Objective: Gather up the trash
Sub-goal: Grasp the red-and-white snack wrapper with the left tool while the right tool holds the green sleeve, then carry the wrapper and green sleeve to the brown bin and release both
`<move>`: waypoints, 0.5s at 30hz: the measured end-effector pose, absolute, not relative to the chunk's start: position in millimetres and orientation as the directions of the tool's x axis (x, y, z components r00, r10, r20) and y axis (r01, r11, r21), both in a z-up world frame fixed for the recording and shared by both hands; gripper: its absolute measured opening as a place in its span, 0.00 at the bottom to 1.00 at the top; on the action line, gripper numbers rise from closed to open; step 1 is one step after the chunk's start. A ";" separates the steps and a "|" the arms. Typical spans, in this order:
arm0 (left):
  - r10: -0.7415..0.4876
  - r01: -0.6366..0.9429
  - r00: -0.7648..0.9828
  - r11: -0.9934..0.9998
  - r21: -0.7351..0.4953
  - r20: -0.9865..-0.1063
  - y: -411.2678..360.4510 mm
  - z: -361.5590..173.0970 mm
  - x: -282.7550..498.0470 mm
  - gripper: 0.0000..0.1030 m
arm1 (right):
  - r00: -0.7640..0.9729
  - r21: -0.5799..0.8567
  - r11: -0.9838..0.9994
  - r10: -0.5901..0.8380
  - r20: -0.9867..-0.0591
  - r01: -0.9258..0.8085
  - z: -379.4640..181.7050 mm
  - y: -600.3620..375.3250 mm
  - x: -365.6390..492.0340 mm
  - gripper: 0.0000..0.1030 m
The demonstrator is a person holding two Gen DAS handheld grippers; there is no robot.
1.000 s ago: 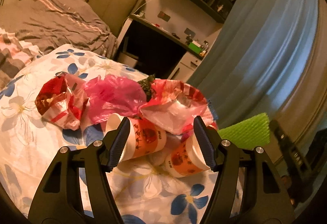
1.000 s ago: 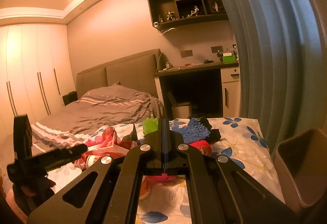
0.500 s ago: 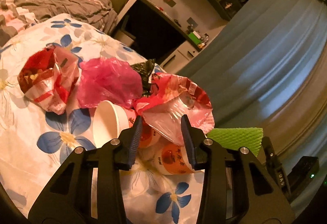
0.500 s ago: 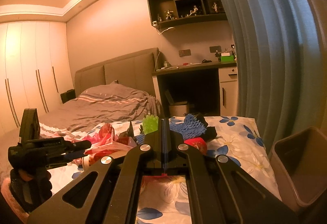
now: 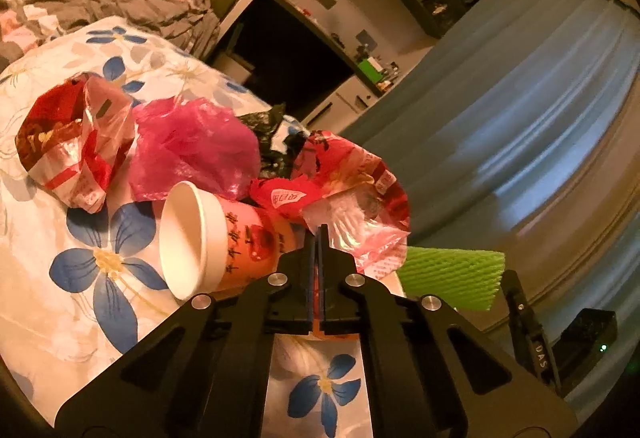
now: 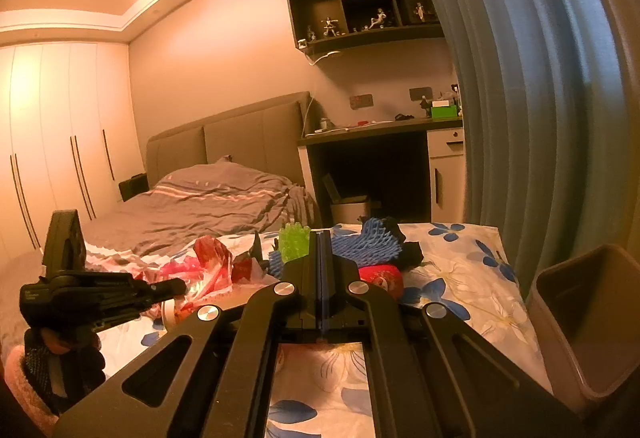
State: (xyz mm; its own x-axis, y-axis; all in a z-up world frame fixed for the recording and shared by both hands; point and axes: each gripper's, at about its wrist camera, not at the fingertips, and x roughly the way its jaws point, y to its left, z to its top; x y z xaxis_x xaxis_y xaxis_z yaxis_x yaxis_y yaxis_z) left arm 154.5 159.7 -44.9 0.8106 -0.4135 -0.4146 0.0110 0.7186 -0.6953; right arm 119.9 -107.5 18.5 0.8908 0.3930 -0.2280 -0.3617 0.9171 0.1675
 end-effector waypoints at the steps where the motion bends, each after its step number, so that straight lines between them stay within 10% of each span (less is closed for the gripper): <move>1: -0.412 0.018 0.814 0.722 -0.692 -0.410 158.8 -43.0 153.3 0.00 | 0.891 0.168 0.917 0.393 -0.228 -0.362 18.5 -107.7 119.8 0.01; 15: -0.370 0.107 0.873 0.782 -0.615 -0.319 145.3 5.8 114.7 0.00 | 0.897 0.169 0.915 0.395 -0.199 -0.366 24.1 -117.5 107.3 0.01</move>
